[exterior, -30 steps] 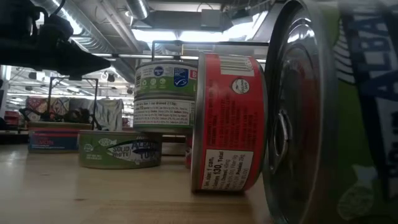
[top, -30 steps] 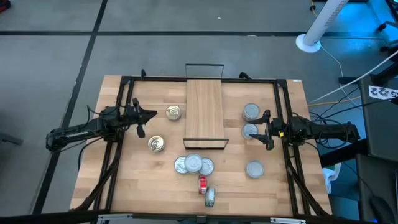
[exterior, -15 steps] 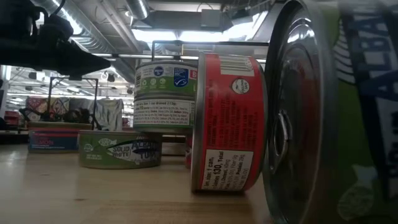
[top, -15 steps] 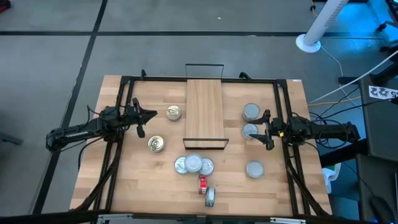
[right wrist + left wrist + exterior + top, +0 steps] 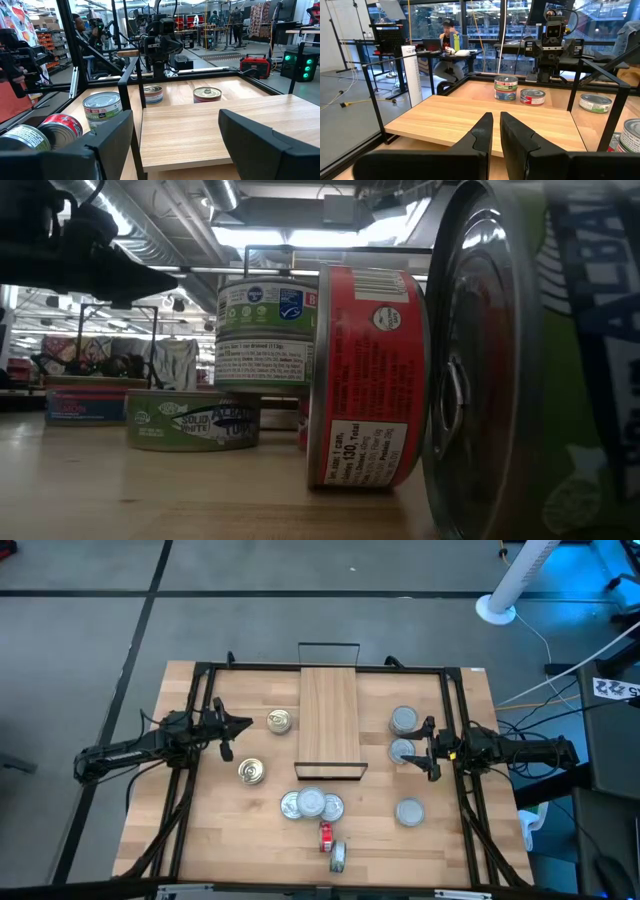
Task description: Stack canned seafood by type on shelf
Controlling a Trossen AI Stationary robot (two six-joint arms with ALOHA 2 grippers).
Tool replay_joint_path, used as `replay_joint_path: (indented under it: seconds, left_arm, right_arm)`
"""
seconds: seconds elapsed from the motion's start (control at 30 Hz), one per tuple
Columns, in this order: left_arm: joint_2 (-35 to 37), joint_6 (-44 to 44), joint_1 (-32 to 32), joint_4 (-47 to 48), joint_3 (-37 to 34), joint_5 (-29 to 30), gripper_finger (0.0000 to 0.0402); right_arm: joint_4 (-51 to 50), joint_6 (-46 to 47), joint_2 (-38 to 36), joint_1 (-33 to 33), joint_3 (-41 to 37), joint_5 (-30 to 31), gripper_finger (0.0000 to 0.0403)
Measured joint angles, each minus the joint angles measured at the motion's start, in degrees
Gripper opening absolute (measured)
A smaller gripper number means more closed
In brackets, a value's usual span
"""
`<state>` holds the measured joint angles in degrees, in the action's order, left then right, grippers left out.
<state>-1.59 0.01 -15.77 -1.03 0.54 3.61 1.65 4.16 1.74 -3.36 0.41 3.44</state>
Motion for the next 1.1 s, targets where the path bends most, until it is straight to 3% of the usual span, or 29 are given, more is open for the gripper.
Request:
replay_joint_path:
  seconds: [0.37,0.77,0.93,1.1]
  left_arm:
    - [0.0,-2.1,0.0,-0.4,0.0,0.0,0.0031]
    - [0.0,-18.8,0.2,-10.5,0.0,0.0,0.0031]
    - [-0.9,-22.9,3.3,-15.6,0.1,0.0,0.0031]
    - [-6.4,-22.7,7.9,-16.4,3.7,0.0,0.0031]
  right_arm:
    - [0.0,0.0,0.0,0.0,0.0,0.0,0.0293]
    - [0.0,0.0,0.0,0.0,0.0,0.0,0.0293]
    - [0.5,0.0,0.0,0.0,0.0,0.1,0.0293]
    - [0.9,0.0,0.0,0.0,0.0,0.5,0.0293]
